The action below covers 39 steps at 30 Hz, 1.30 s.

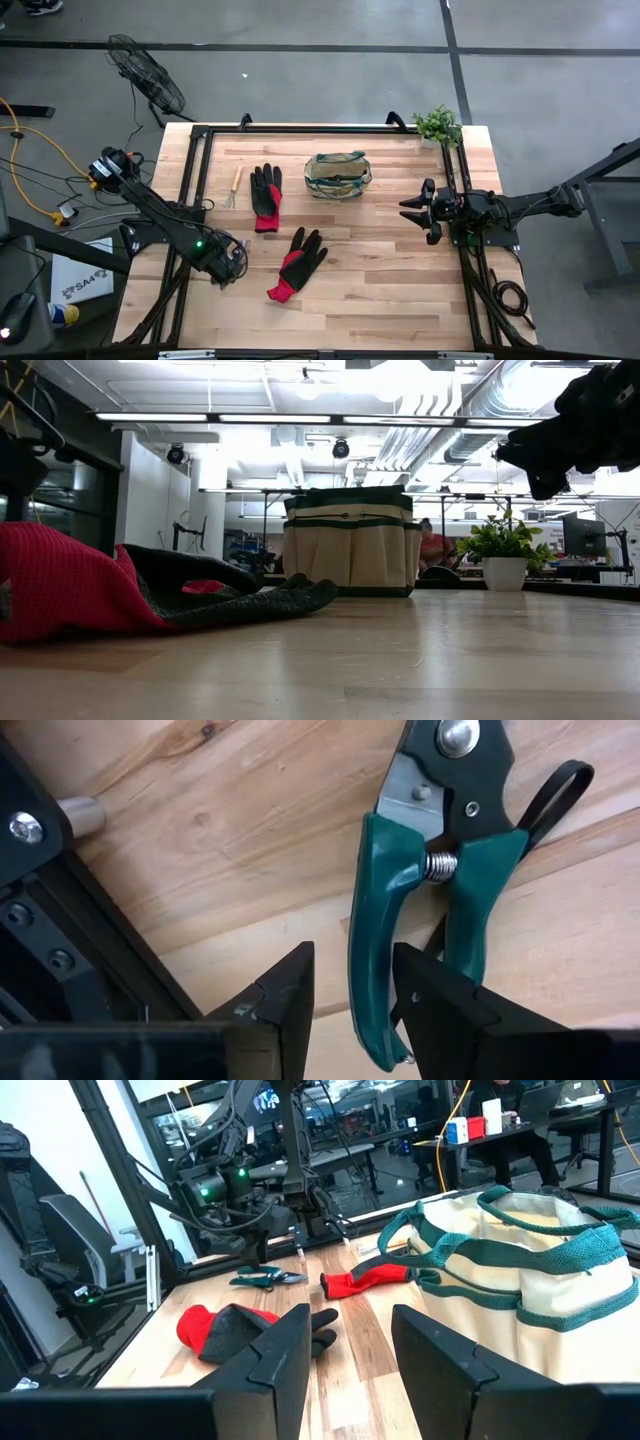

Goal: Pick & Place Garden tools in Gardening bag
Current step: Put the green shear scissors into the gardening bag

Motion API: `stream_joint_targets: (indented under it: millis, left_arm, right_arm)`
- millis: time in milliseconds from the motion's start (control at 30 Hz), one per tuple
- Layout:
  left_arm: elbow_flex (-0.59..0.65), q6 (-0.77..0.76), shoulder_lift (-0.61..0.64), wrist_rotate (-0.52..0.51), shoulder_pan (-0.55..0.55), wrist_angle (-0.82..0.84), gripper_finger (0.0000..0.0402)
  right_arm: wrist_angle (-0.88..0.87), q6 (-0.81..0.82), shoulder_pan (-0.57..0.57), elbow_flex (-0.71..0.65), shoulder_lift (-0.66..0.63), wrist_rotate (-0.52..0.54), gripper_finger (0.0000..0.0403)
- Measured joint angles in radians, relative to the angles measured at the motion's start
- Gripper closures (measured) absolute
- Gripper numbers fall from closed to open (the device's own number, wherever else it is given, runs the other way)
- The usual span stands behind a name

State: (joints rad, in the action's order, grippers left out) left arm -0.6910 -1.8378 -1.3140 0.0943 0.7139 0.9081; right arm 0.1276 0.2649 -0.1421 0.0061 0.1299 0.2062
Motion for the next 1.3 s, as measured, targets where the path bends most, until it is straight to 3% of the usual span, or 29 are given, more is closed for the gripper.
stream_joint_targets:
  millis: [1300]
  left_arm:
    - [0.0, 0.035, -0.117, 0.03, 0.0, -0.045, 0.027]
  right_arm:
    - [-0.005, 0.0, 0.0, 0.0, 0.0, 0.0, 0.0268]
